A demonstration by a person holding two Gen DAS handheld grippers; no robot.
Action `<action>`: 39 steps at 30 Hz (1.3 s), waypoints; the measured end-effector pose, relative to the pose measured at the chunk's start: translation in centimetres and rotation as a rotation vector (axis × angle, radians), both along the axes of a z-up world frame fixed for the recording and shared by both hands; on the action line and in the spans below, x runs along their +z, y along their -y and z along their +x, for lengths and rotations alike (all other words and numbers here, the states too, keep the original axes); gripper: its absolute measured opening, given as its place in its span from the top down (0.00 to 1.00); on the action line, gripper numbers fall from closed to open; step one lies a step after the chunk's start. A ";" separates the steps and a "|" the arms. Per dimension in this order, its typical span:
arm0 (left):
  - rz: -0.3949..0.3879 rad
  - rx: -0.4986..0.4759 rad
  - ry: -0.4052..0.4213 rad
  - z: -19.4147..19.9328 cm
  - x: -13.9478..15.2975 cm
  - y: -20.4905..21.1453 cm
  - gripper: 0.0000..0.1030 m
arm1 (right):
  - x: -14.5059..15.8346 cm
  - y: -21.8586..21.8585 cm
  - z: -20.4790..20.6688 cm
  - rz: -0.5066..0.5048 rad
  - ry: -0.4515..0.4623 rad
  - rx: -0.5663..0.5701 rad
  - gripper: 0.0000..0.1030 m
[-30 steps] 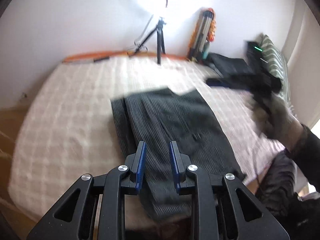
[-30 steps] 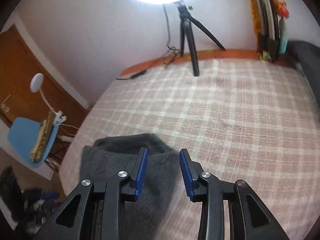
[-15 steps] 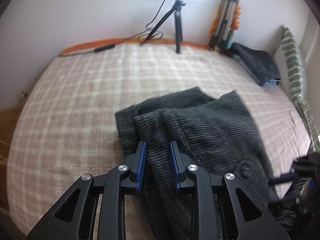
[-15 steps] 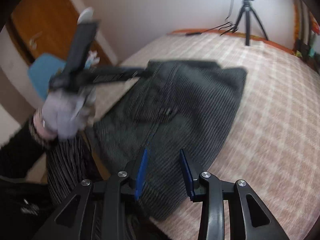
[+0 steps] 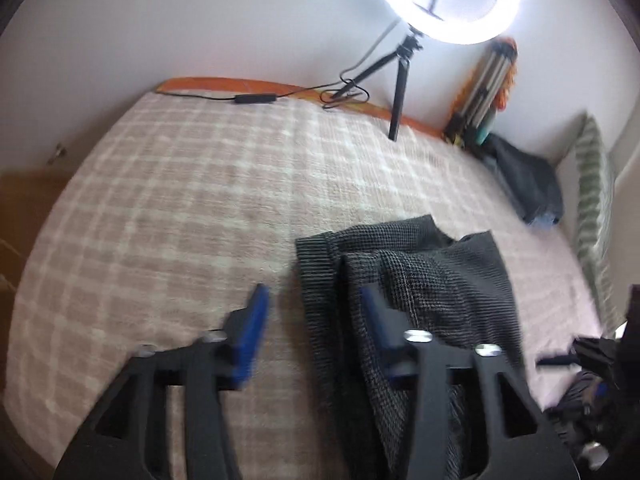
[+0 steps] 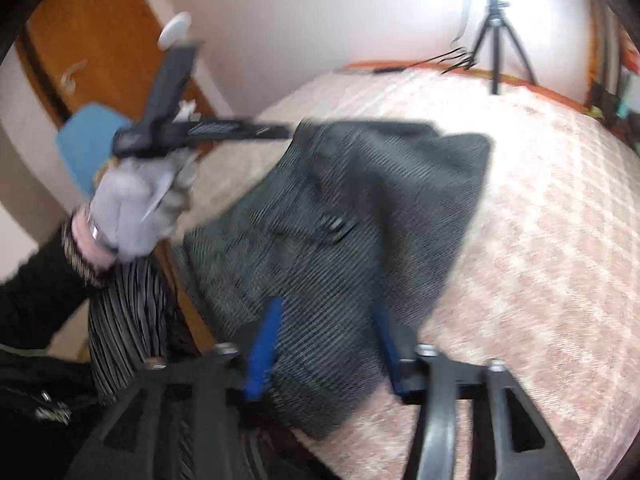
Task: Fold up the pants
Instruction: 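Open both grippers and release the folded pants, then grasp the folded grey pants with both grippers from opposite sides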
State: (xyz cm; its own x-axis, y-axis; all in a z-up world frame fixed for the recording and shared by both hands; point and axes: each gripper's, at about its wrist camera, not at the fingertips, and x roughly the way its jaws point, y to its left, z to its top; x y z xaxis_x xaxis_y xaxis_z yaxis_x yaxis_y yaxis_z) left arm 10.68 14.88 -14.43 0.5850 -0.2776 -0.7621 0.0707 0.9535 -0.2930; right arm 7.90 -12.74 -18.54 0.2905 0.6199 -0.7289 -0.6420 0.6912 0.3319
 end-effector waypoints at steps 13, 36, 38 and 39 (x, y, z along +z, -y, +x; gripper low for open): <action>-0.384 -0.031 -0.184 0.3 -2.9 -2.7 0.27 | -1.6 5.4 8.4 0.195 -0.217 -0.115 0.14; -0.298 -0.185 -0.177 2.7 -5.2 1.4 0.28 | -4.8 3.9 10.4 0.280 -0.321 -0.083 0.14; -0.289 -0.201 -0.160 2.9 -5.1 2.1 0.28 | -4.9 3.7 10.6 0.285 -0.315 -0.077 0.20; -0.290 -0.205 -0.159 2.9 -5.1 2.2 0.28 | -4.6 3.5 10.6 0.286 -0.316 -0.073 0.24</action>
